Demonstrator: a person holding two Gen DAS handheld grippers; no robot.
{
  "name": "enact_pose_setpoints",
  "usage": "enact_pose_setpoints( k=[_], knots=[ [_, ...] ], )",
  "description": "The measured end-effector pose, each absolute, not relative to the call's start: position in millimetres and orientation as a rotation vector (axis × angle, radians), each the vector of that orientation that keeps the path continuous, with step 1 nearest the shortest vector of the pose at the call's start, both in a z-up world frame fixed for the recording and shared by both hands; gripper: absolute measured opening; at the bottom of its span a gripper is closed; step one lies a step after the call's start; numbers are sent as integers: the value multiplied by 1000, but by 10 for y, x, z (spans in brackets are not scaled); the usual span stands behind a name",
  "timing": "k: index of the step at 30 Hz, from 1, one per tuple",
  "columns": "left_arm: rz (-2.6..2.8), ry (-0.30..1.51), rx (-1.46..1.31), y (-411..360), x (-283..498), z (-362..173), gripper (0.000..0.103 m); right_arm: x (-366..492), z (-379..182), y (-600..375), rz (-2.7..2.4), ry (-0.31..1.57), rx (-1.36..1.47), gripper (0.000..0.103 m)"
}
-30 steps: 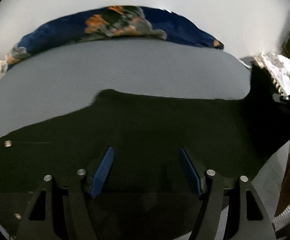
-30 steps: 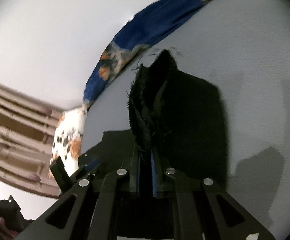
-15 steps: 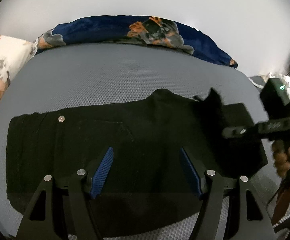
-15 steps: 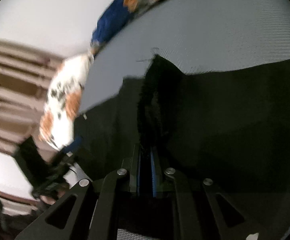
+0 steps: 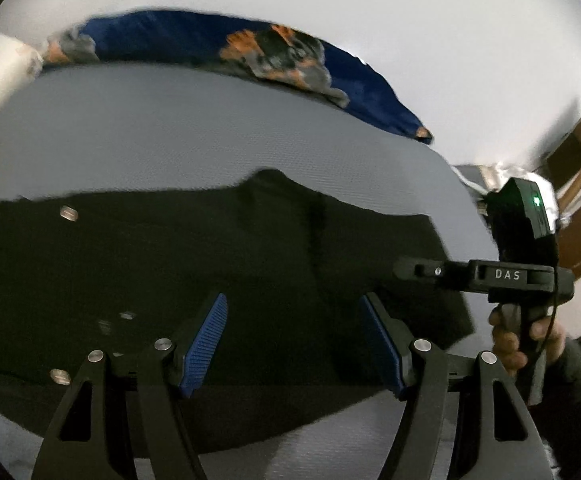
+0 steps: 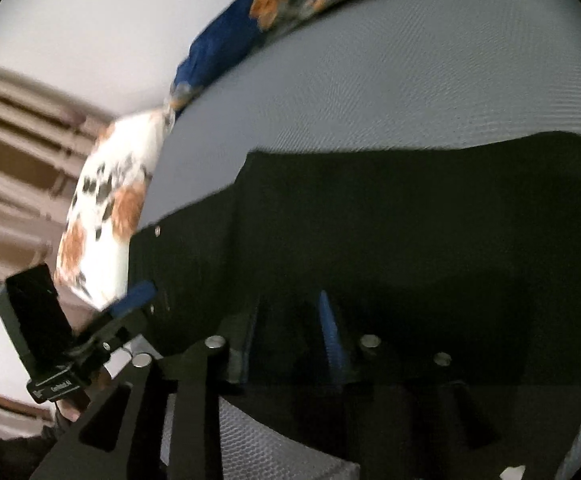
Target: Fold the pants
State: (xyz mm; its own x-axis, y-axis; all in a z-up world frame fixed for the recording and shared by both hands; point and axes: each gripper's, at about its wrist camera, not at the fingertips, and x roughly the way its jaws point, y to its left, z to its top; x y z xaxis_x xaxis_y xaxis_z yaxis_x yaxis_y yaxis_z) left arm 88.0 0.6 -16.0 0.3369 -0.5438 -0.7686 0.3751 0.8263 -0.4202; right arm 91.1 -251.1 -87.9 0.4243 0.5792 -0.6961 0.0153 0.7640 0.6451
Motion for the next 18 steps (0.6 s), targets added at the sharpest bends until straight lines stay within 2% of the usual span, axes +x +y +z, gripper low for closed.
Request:
enact_pose_setpoints(
  k=[5,12,18],
  knots=[
    [-701,1209,-309,-184,977,-322,67,628,-752,-2826,285,991,688,34],
    [-696,1413,-409,-418,1101,-664,53,398,-654,-3006,187,924,649,38],
    [-636,1482,-461,-506,1111,-895,48,357,-693,-3121,190,906,691,40]
  ],
)
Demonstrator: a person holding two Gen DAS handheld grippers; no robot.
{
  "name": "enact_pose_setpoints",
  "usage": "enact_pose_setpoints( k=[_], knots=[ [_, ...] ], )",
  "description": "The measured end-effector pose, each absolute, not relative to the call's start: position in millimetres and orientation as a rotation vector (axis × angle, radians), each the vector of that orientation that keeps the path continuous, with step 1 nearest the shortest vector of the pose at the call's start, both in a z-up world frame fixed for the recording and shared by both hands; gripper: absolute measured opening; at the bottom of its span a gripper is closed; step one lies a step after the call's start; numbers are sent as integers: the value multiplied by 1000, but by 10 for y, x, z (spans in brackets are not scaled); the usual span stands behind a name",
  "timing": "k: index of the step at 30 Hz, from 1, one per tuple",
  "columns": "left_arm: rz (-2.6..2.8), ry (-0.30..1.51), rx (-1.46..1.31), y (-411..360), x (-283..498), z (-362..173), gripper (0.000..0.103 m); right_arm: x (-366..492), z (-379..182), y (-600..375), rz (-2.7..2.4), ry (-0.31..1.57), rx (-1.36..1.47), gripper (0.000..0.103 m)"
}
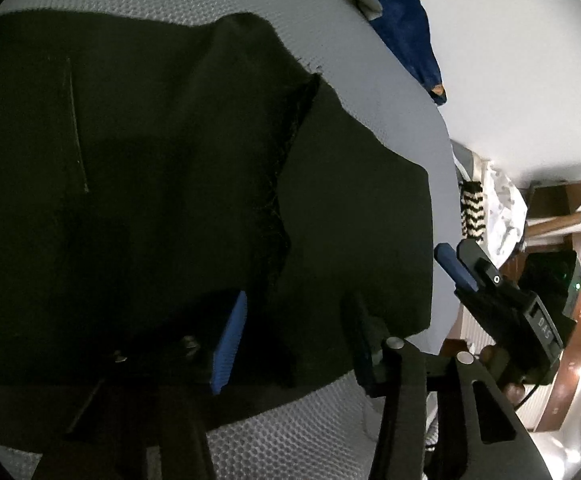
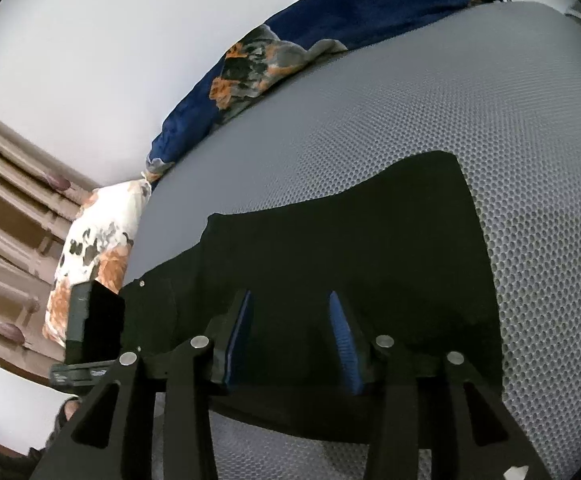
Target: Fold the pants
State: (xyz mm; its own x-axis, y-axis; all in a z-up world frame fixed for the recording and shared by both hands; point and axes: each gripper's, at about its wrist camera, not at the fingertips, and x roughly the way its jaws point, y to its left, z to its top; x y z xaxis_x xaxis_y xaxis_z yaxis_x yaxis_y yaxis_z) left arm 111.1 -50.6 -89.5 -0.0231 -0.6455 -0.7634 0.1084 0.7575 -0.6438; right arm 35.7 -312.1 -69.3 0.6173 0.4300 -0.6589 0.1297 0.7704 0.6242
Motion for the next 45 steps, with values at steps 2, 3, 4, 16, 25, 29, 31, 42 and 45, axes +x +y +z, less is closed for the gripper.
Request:
enact_pose_setpoints(
  k=[2,3,4,16,25,29,31,42,45],
  knots=[
    [-645,1472,-464,-521,1086,-890,48,356,-718,-3136,195,907,708,40],
    [-649,1479,-475,-530,1078,-901,48,356,-726,-3132,196,906,713,40],
    [-659,1502,-506,-544,1061,-933,48,355,-735,-3132,199,908,719,40],
    [-684,1572,-550,-774,987,-1123,8,335,-819,-3148,188,922,732,43],
    [-692,1445,-440,-542,968,-822,7,319,-837,-3184,142,930,722,45],
    [-650,1485,-384,-517,944,-987,7,361,-939,-3158,91,981,690,46],
    [-652,1462,-337,-567,920,-962,11,395,-1015,-3123,38,1029,643,44],
    [-575,1171,18,-694,943,-485,22,625,-795,-3178,-68,974,439,45],
    [-581,1091,63,-826,1029,-457,30,796,-800,-3240,-100,970,382,45]
  ],
)
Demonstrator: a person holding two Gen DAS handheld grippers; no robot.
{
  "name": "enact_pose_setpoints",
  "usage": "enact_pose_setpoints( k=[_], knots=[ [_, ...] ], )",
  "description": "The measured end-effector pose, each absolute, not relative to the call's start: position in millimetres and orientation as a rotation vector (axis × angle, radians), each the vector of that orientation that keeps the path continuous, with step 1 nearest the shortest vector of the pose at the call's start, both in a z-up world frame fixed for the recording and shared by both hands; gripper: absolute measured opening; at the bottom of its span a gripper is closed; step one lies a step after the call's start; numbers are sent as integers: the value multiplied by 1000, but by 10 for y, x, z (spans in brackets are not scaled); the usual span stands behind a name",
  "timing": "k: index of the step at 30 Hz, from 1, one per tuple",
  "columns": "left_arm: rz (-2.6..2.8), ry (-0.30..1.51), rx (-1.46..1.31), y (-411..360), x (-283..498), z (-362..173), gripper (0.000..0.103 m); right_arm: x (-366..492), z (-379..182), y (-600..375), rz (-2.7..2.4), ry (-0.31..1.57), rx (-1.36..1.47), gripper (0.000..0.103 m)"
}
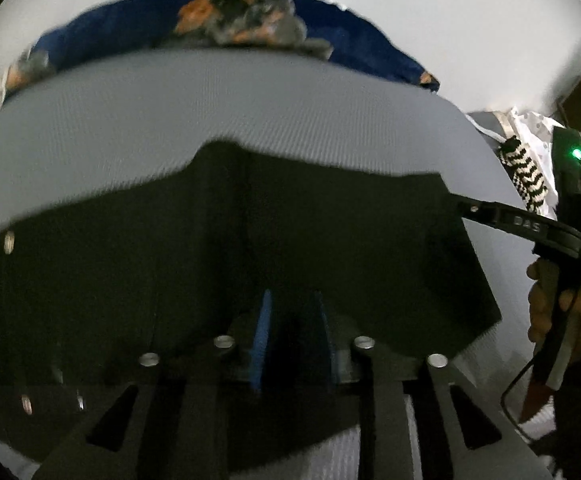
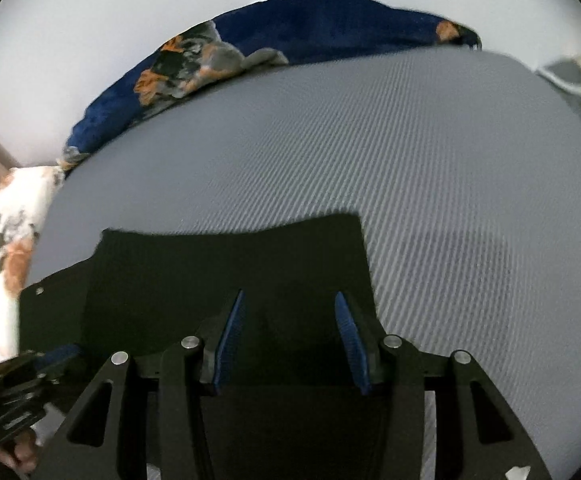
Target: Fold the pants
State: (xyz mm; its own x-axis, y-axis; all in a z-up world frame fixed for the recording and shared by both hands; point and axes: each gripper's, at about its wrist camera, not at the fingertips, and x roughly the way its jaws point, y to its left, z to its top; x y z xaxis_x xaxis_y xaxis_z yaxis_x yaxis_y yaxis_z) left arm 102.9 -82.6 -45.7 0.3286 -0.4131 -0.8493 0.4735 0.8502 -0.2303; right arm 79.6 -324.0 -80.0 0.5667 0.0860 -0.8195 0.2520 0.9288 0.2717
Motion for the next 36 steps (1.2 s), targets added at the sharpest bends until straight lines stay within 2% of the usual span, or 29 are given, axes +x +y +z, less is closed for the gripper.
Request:
enact_pose_setpoints(
  k=[8,17,23,28,36],
  knots=[
    [-526,1122,118,-1080,1291,-827,32,1074,-951,-3213,-137,1005,238,45],
    [-512,1100,129,-1127,1306,-829,35,1051,-994,-3154,-143,997,203,46],
    [-463,1109,93,-859,1233,-752,43,891,-1037,-3107,-146,1024,202,46],
    [-407,1071,86,-591,1139,-615,55,774,-1056,-3018,-158,1042,164,48],
    [-316,1038,46,40,934,-461,59,595,-1051,-2932,-179,1057,153,48]
  ],
)
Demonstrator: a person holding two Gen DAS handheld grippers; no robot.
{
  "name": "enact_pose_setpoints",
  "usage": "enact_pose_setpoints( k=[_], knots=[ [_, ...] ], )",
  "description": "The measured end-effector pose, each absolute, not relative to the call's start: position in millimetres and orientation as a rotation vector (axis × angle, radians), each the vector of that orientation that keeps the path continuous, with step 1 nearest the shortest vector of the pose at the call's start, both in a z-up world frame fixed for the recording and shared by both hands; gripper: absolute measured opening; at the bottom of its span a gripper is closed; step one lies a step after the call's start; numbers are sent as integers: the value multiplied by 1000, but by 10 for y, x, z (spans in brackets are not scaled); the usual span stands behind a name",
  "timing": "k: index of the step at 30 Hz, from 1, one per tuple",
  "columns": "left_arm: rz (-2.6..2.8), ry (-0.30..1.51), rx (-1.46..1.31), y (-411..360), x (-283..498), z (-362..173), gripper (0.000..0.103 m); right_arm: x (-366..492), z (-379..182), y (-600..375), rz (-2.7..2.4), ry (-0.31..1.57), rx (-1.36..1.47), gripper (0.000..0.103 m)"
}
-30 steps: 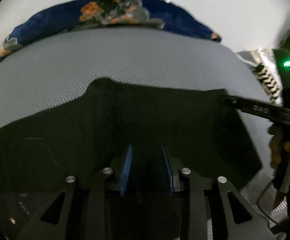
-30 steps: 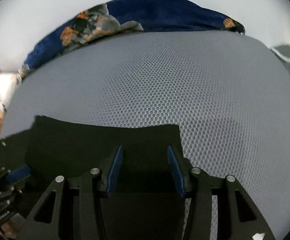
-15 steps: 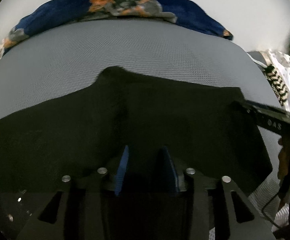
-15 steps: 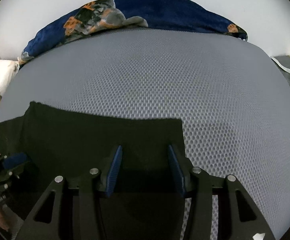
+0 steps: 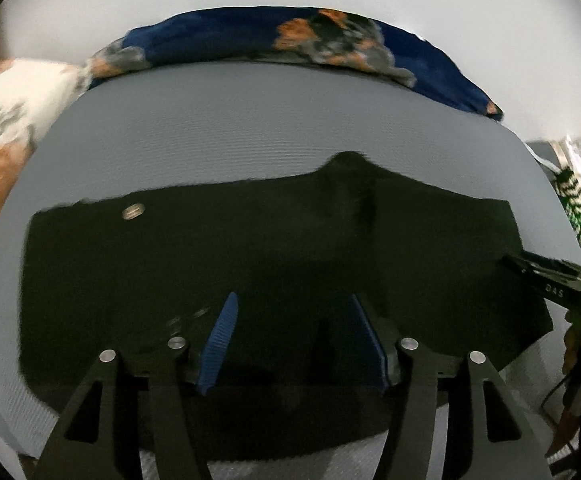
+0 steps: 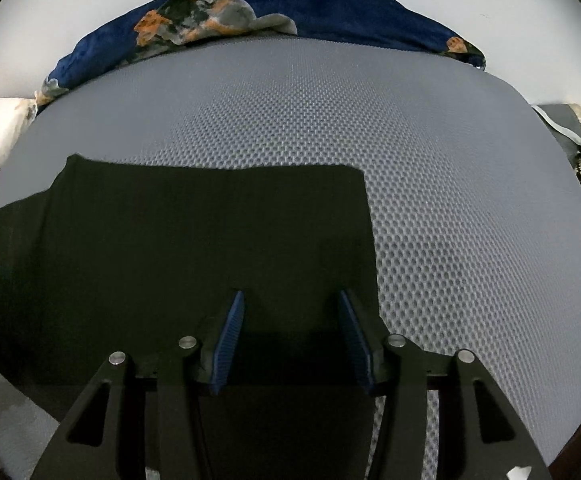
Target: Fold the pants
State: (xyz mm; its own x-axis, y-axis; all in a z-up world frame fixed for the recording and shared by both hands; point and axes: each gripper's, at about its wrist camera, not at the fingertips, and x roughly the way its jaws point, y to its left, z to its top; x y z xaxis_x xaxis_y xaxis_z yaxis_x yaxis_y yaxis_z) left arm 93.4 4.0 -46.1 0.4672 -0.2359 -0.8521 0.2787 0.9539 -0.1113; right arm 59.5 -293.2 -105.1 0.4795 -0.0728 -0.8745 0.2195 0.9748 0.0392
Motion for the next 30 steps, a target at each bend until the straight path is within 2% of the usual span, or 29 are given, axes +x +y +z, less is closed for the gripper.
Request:
enact_pose_setpoints(
  k=[16,30],
  knots=[
    [-117,1051,-125,1361,777,-191,64,351,-1066,-2402,-95,1094,151,47],
    [-69,1061,-195,2104,883,-194,64,358,-1085,-1768,46,1105,136,55]
  ],
)
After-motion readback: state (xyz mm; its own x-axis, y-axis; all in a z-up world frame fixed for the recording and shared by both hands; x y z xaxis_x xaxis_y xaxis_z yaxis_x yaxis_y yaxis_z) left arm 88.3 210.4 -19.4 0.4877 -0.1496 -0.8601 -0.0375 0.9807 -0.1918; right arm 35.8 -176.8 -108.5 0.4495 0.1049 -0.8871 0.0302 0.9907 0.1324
